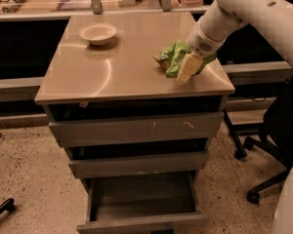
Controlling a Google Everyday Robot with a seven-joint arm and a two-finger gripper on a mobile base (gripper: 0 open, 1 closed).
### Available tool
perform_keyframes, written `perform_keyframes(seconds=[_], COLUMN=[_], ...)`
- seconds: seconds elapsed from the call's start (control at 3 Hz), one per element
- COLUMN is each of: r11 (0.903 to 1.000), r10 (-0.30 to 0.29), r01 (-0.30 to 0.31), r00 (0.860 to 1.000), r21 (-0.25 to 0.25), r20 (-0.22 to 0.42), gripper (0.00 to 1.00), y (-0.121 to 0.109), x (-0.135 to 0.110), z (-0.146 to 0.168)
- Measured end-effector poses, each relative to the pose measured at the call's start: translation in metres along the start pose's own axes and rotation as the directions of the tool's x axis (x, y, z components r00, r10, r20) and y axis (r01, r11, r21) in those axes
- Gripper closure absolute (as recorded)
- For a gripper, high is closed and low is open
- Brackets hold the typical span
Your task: Place green rice chip bag into bottom drawer
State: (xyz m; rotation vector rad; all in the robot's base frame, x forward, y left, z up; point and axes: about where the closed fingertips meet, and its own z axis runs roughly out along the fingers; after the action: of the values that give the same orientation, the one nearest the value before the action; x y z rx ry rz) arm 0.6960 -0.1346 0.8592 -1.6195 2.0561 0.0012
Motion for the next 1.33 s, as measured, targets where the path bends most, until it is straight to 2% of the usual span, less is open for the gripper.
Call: perform_keyframes(seconds=[0.67,1.0,1.33], r11=[1.0000,0.9994,0.9943], r10=[0.000,-0.032,-0.092], r01=[0.000,0.032,0.096], r00=[1.000,0.999,0.993], r21=[0.000,-0.013,-0.047], r20=[0.000,0.023,0.077], gripper=[0.65,0.88,1.00], y=[0.000,0.011,0.035], x=[0.000,-0.001,-0.002], z=[0.000,-0.008,-0.024])
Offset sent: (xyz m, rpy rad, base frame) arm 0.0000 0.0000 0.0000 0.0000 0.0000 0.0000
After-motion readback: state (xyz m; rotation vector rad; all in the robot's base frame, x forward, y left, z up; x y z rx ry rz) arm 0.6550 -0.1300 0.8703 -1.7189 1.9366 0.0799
